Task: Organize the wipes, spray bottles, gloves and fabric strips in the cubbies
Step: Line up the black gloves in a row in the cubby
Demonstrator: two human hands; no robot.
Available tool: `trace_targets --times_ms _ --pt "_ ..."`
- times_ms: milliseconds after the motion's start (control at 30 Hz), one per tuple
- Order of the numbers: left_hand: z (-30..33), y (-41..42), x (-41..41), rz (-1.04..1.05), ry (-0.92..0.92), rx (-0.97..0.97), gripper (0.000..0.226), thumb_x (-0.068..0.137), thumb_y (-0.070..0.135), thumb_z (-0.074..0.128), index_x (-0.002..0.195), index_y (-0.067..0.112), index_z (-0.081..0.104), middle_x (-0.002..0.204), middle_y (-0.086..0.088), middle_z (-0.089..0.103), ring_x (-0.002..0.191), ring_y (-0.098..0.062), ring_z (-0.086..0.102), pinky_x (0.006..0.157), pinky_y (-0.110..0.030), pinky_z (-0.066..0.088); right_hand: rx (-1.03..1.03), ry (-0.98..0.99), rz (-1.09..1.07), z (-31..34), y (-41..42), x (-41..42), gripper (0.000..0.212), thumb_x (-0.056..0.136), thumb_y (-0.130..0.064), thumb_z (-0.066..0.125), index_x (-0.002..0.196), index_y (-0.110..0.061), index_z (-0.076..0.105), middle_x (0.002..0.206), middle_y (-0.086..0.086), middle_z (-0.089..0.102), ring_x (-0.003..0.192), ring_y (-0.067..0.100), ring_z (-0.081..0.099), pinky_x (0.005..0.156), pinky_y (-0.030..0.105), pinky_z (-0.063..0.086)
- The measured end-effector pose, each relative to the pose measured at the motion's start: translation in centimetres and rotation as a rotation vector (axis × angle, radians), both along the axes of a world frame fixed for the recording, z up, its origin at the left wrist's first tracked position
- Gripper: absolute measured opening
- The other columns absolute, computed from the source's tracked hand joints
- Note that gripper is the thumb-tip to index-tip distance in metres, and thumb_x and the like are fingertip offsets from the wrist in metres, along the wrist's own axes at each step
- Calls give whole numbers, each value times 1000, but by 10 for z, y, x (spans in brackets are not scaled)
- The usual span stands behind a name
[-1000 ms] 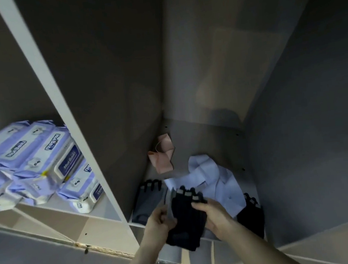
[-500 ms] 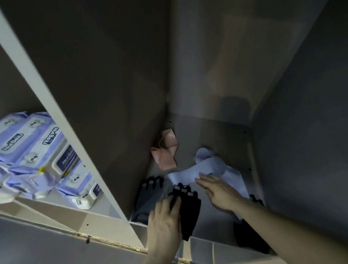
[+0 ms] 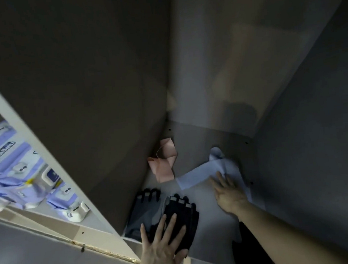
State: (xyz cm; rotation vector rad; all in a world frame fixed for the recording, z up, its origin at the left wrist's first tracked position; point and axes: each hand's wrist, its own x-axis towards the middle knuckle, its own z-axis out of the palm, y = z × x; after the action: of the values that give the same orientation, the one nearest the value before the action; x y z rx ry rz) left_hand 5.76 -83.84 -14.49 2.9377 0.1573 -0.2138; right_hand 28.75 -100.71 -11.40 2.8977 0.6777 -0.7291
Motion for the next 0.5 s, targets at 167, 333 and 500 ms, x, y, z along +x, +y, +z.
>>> trace_targets --times_ms 167,333,500 --pt "1 -1 2 -12 35 12 57 72 64 43 123 42 55 137 2 56 131 -21 36 100 -69 14 -38 -72 -175 -4 -16 34 54 102 -23 20 152 -21 -1 161 7 -12 148 34 -6 119 46 9" --pt "1 -4 11 15 45 22 53 85 62 30 127 38 52 145 3 40 143 -20 15 100 -69 12 69 -99 -157 11 -45 47 57 98 -27 30 152 -22 10 161 11 8 146 32 13 116 46 21" --pt "5 -2 14 50 89 -6 67 96 57 5 121 35 63 138 2 55 129 -21 37 83 -73 41 542 -535 -407 22 -51 -29 51 79 -32 55 122 -6 63 116 23 65 104 43 62 87 41 46"
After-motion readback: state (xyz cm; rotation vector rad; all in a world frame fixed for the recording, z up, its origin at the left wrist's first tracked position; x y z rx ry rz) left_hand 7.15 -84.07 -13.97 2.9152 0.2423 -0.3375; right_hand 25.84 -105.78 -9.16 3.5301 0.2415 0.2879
